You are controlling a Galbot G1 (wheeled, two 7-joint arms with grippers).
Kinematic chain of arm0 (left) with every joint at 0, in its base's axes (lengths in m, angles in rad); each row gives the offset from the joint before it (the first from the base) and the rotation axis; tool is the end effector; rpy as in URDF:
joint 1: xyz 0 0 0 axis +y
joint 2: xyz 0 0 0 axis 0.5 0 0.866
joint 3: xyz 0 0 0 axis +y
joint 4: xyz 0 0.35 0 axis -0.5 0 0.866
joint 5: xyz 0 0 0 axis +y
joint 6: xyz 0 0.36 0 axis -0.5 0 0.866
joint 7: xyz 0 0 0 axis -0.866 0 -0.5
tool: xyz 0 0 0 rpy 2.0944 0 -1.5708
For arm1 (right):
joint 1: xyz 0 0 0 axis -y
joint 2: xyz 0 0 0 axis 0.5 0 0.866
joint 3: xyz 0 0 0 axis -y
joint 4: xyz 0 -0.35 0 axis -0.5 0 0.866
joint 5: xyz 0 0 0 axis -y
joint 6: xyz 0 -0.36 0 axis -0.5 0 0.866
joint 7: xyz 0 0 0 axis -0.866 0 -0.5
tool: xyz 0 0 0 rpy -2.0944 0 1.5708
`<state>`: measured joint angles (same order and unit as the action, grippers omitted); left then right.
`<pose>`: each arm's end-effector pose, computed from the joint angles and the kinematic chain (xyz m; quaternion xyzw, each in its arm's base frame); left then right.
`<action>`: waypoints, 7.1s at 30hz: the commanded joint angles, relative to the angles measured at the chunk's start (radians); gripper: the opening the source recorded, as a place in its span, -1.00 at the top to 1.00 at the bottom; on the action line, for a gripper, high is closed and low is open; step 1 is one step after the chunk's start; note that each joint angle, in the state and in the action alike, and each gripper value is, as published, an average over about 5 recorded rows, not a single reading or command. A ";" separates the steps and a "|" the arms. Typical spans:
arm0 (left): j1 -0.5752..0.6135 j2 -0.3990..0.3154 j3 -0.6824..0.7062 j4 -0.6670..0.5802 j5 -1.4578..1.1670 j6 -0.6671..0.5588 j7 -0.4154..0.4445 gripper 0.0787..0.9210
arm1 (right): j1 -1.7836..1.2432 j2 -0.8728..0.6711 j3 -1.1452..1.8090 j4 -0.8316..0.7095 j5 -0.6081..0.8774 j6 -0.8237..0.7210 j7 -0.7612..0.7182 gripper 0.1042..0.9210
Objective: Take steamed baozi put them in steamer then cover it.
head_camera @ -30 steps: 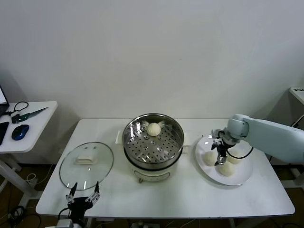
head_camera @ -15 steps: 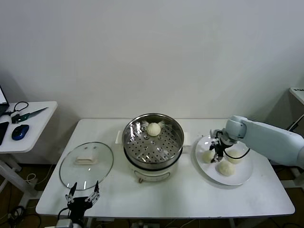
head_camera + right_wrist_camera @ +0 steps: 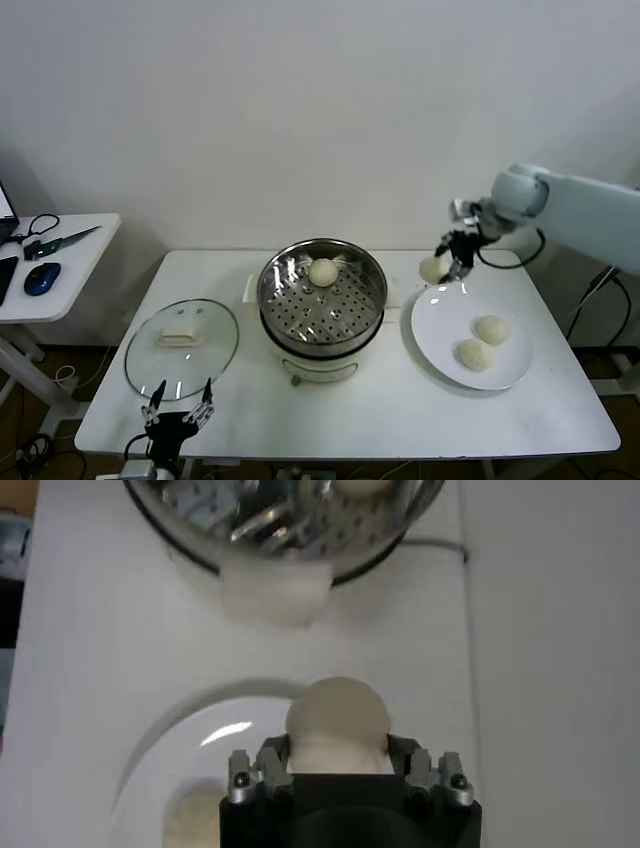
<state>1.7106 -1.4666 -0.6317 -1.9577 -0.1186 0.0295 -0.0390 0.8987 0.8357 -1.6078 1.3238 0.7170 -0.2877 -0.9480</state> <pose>0.1323 0.0581 -0.3690 0.0480 -0.9878 -0.0158 0.1475 0.5548 -0.0745 0.0190 0.5051 -0.6195 0.5012 0.3316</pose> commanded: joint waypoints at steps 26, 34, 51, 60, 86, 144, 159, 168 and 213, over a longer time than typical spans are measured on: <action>0.016 0.004 -0.023 -0.019 -0.007 -0.002 -0.003 -0.77 | -0.300 0.550 0.064 -0.112 0.103 -0.260 0.311 -0.34; 0.006 0.003 -0.020 -0.008 -0.007 0.000 -0.003 -0.77 | -0.340 0.563 0.076 -0.151 0.080 -0.262 0.316 -0.34; -0.002 0.004 -0.018 -0.012 -0.006 0.007 -0.001 -0.77 | -0.148 0.437 0.043 -0.032 0.095 -0.168 0.191 -0.75; -0.004 0.000 -0.010 -0.019 -0.002 0.009 0.000 -0.77 | 0.188 0.067 -0.210 0.139 0.055 0.029 -0.098 -0.76; 0.017 -0.020 -0.024 -0.044 0.008 0.005 0.000 -0.77 | -0.554 -0.312 0.202 -0.030 -0.458 0.018 -0.019 -0.76; 0.014 -0.031 -0.010 -0.036 0.037 0.005 0.000 -0.77 | 0.299 0.217 -0.033 0.238 -0.420 0.509 -0.068 -0.32; 0.017 -0.029 -0.020 -0.045 0.030 0.002 -0.002 -0.77 | -0.035 0.360 -0.012 0.406 -0.702 0.554 0.116 -0.32; 0.024 -0.029 -0.023 -0.042 0.031 -0.002 -0.003 -0.77 | -0.152 0.395 -0.015 0.282 -0.803 0.588 0.126 -0.32; 0.008 -0.030 -0.022 -0.040 0.031 -0.003 -0.001 -0.77 | 0.252 -0.122 -0.349 0.102 -0.162 0.278 -0.122 -0.76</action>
<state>1.7190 -1.4963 -0.6548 -1.9987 -0.0876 0.0268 -0.0400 1.0251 1.0248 -1.7785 1.4754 0.3038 0.2491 -0.9858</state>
